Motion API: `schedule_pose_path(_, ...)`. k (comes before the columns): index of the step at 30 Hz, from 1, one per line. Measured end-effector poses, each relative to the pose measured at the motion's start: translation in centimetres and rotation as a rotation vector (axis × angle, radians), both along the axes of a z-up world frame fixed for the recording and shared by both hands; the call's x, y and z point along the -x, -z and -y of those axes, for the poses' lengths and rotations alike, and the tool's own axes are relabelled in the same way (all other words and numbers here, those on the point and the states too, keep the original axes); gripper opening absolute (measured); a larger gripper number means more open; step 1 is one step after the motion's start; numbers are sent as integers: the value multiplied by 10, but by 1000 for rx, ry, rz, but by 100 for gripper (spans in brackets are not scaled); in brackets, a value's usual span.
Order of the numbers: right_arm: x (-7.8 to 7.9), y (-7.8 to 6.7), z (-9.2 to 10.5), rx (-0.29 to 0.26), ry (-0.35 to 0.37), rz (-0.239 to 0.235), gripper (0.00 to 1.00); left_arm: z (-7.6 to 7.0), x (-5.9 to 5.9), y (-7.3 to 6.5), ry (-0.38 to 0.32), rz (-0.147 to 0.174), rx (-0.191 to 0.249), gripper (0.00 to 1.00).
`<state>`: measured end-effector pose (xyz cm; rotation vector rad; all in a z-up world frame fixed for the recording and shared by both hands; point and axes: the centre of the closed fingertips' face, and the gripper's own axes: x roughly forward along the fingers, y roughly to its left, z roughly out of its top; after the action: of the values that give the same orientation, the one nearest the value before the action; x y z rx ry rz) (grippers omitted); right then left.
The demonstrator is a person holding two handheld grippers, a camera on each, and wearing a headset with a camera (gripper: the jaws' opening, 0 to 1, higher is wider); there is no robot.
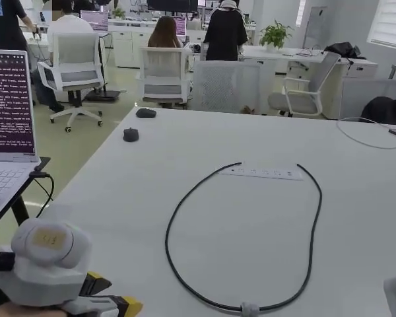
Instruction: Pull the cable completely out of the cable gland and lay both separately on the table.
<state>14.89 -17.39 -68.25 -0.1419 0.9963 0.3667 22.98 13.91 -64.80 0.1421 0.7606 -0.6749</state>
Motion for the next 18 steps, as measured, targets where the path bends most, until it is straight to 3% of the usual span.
schedule_pose_path(18, 0, 1, -1, -2, -1, -4, 50, -1, 0, 1, -3, -4, -4, 41)
